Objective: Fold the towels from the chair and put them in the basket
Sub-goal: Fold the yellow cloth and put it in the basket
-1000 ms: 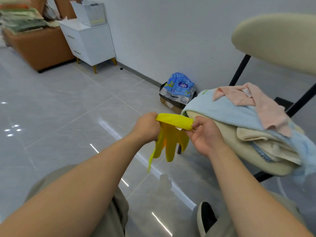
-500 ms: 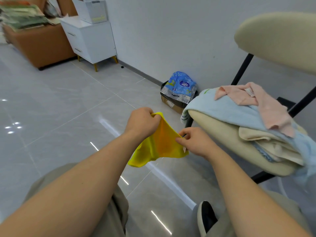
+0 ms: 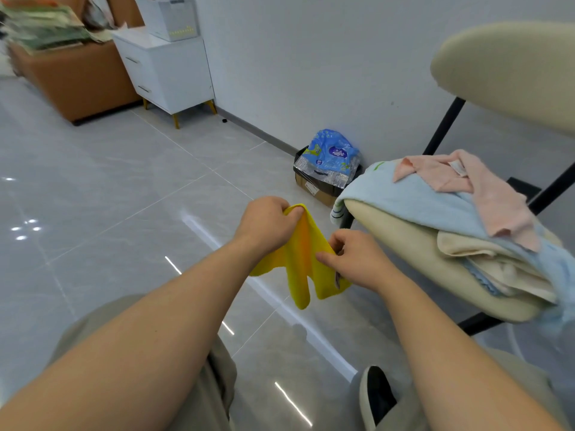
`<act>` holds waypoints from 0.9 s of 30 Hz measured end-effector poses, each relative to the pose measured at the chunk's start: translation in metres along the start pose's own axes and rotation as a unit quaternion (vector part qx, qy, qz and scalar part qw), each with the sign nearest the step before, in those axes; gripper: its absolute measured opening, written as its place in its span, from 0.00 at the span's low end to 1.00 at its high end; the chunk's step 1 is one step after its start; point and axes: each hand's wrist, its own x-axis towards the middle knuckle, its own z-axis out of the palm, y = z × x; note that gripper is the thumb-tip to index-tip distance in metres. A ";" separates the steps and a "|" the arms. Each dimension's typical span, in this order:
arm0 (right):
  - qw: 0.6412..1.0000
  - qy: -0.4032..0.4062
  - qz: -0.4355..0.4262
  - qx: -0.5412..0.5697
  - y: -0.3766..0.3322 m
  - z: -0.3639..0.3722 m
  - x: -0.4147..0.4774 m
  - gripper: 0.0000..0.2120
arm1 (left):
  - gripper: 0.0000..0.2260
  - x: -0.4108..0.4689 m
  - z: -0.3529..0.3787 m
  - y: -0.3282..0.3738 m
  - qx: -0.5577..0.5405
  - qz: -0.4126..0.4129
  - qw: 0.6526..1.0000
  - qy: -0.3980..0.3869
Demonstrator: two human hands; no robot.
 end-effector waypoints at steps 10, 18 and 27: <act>1.000 0.016 -0.004 -0.019 0.007 0.011 0.006 0.14 | 0.10 -0.010 -0.003 0.008 -0.046 0.083 0.984 -0.151; 0.999 -0.047 -0.007 -0.011 -0.007 0.003 -0.004 0.12 | 0.14 -0.010 0.001 0.004 0.001 0.147 0.973 -0.176; 0.987 0.096 0.083 0.100 0.000 -0.003 0.008 0.09 | 0.14 -0.006 0.008 -0.008 0.088 0.150 0.973 -0.153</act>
